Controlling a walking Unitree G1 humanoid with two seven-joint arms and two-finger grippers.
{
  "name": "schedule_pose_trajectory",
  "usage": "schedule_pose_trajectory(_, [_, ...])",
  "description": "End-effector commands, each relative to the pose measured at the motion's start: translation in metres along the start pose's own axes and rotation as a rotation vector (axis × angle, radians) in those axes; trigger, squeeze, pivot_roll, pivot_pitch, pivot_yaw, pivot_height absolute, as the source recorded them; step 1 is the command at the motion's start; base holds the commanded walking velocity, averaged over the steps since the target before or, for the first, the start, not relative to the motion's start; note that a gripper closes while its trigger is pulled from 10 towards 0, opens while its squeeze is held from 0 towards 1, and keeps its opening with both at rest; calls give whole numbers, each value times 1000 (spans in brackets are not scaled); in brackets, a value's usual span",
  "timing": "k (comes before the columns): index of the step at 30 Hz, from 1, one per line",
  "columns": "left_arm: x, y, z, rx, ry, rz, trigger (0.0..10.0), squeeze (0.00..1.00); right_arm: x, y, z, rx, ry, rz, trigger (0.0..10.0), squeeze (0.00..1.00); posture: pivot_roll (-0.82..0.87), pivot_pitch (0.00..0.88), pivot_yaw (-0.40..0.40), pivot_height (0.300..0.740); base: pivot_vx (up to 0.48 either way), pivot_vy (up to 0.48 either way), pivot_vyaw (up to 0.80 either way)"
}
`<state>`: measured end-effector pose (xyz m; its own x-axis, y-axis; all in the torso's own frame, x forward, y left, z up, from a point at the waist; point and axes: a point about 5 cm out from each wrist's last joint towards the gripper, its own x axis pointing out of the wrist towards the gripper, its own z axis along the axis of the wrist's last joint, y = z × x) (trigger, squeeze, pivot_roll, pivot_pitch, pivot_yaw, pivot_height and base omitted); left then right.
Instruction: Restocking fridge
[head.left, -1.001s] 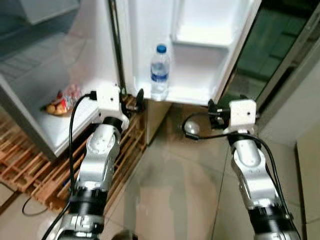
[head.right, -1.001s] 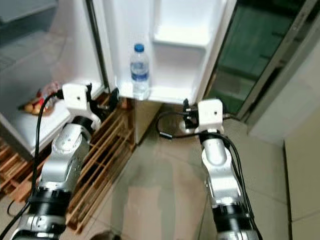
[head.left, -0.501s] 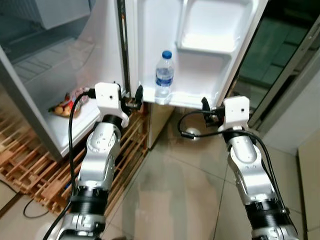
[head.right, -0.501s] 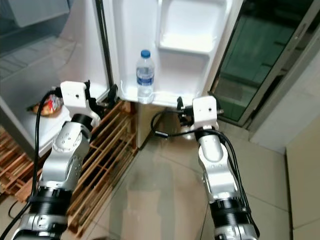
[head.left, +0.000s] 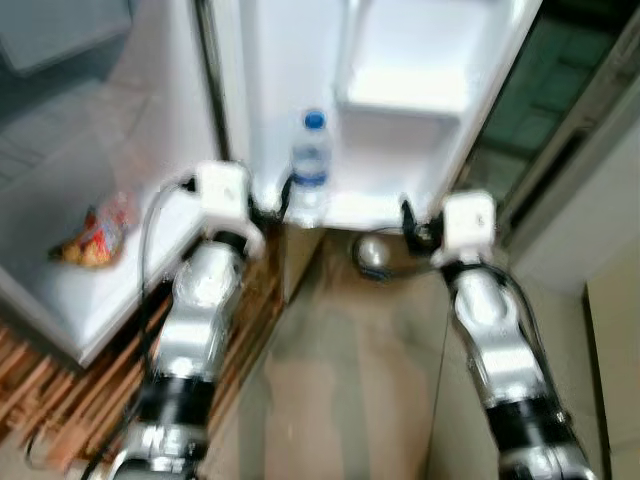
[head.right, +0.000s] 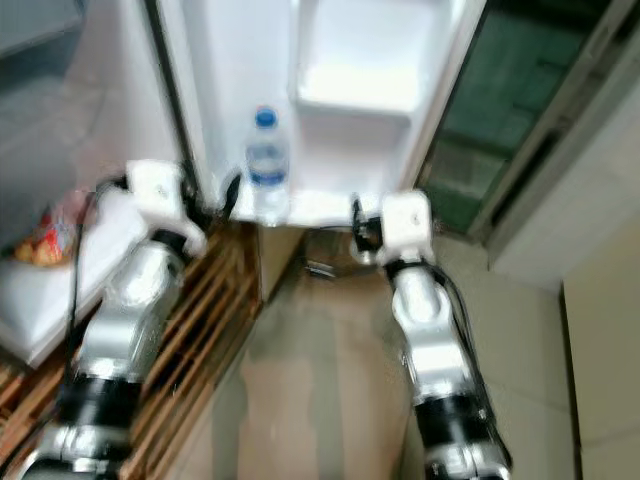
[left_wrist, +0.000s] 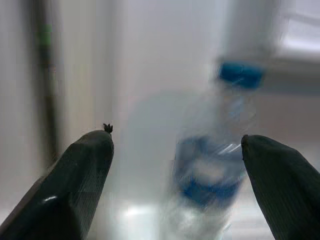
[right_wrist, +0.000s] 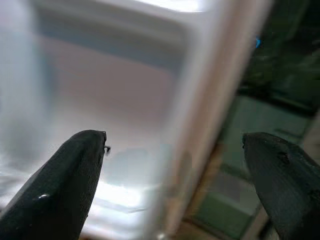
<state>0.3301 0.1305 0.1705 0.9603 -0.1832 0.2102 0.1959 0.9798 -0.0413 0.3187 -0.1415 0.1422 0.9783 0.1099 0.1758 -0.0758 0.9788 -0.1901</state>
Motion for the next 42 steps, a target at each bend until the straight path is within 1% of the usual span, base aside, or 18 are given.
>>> schedule_pose_trajectory(1, [3, -11, 5, -10, -28, -39, 10000, 0, 0, -8, -3, -4, 6, -20, 10000, 0, -1, 0, -52, 740, 398, 0, 0])
schedule_pose_trajectory(15, [4, -12, 4, -3, -30, -51, 10000, 0, -1, -7, -4, -7, 6, -11, 10000, 0, -9, 0, -48, 740, 0, 0, 0])
schedule_pose_trajectory(16, [2, -11, 4, 6, -27, -51, 10000, 0, -2, -7, -4, -7, 5, -12, 10000, 0, -13, 0, -44, 740, 0, 0, 0])
schedule_pose_trajectory(17, [-3, -8, 7, 40, -28, -84, 10000, 0, -3, -8, -3, -13, 0, -11, 10000, 0, -16, 0, -45, 740, 0, 0, 0])
schedule_pose_trajectory(18, [-3, -8, 7, 40, -28, -84, 10000, 0, -3, -8, -3, -13, 0, -11, 10000, 0, -16, 0, -45, 740, 0, 0, 0])
schedule_pose_trajectory(19, [-9, -5, 10, 77, -27, -116, 10000, 0, -4, -9, -2, -18, -3, -9, 10000, 0, -17, 0, -45, 740, 0, 0, 0])
schedule_pose_trajectory(22, [-15, 0, 11, 100, -14, -126, 10000, 0, -5, -9, -1, -18, -8, 3, 10000, 0, -16, 0, -47, 740, 0, 0, 0])
schedule_pose_trajectory(24, [-20, 7, 11, 114, 1, -122, 10000, 0, -6, -5, 3, 14, -26, 49, 10000, 0, -9, 0, -50, 740, 0, 0, 0])
schedule_pose_trajectory(26, [-22, 17, 11, 131, 11, -93, 10000, 0, -3, 9, 10, 78, -26, 167, 10000, 0, -3, 0, -51, 740, 0, 0, 0])
schedule_pose_trajectory(28, [-24, 31, 9, 179, 41, -29, 10000, 0, -1, 25, 18, 141, -5, 302, 10000, 0, 1, 0, -56, 740, 0, 0, 0])
schedule_pose_trajectory(29, [-24, 31, 9, 179, 41, -29, 10000, 0, -1, 25, 18, 141, -5, 302, 10000, 0, 1, 0, -56, 740, 0, 0, 0])
schedule_pose_trajectory(30, [-26, 34, 9, 173, 54, -25, 10000, 0, -1, 37, 19, 272, 61, 375, 10000, 0, 7, 0, -62, 740, 0, 0, 0])
schedule_pose_trajectory(32, [-29, 34, 9, 145, 57, -35, 10000, 0, -2, 41, 17, 352, 97, 394, 10000, 0, 15, 0, -65, 740, 0, 0, 0])
schedule_pose_trajectory(34, [-33, 34, 9, 112, 67, -50, 10000, 0, -5, 43, 10, 372, 141, 412, 10000, 0, 26, 0, -64, 740, 0, 0, 0])
schedule_pose_trajectory(38, [-37, 37, 10, 113, 74, -58, 10000, 0, -7, 47, 3, 392, 185, 449, 10000, 0, 38, 0, -63, 740, 0, 0, 0])
schedule_pose_trajectory(39, [-37, 50, 15, 126, 76, -16, 10000, 0, -5, 50, -3, 393, 220, 469, 10000, 0, 57, 0, -63, 740, 0, 0, 0])
schedule_pose_trajectory(40, [-37, 55, 17, 125, 76, 1, 10000, 0, -4, 51, -5, 391, 229, 474, 10000, 0, 64, 0, -64, 740, 0, 0, 0])
schedule_pose_trajectory(42, [-35, 74, 23, 72, 79, 83, 10000, 0, -2, 54, -6, 401, 250, 496, 10000, 0, 72, 0, -64, 740, 0, 0, 0])
